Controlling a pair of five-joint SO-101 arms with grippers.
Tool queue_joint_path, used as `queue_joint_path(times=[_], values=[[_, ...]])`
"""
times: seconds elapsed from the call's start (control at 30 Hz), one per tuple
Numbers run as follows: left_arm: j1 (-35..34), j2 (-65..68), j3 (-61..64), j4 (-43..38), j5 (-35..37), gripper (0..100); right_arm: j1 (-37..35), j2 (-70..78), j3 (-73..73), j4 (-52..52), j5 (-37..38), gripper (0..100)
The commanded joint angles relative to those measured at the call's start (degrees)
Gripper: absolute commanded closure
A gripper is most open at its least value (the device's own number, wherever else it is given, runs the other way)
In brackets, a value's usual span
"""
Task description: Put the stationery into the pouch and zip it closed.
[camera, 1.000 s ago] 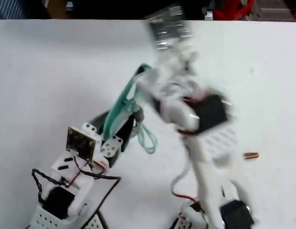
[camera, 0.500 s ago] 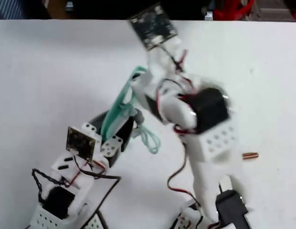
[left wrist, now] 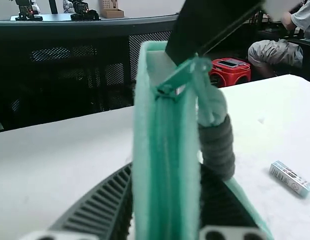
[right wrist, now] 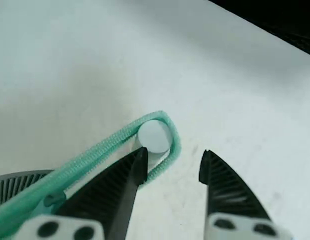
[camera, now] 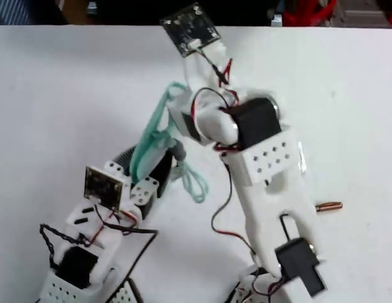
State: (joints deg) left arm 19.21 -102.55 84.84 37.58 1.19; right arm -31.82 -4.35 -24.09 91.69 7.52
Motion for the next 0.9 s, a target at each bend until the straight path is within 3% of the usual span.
queue_joint_path(times=[0.0, 0.23, 0.33, 0.43, 0.87], values=[[-0.4, -0.04, -0.79, -1.49, 0.7, 85, -0.4, 1.8, -2.99, 4.35, 0.62, 82.8], [-0.57, -0.04, -0.88, -1.49, 0.7, 85, -1.45, -5.41, -11.87, 6.64, 9.49, 82.8], [-3.12, -0.04, -2.46, -0.97, 0.7, 87, 0.31, -5.93, -9.41, 6.55, 9.58, 82.8], [-6.81, -0.04, -4.22, -0.53, 0.44, 99, 4.53, -6.64, -9.32, 6.46, 9.41, 82.8], [-3.82, -0.04, -5.01, 1.85, 0.35, 98, 7.34, -16.66, -6.42, 5.85, 6.15, 82.8]])
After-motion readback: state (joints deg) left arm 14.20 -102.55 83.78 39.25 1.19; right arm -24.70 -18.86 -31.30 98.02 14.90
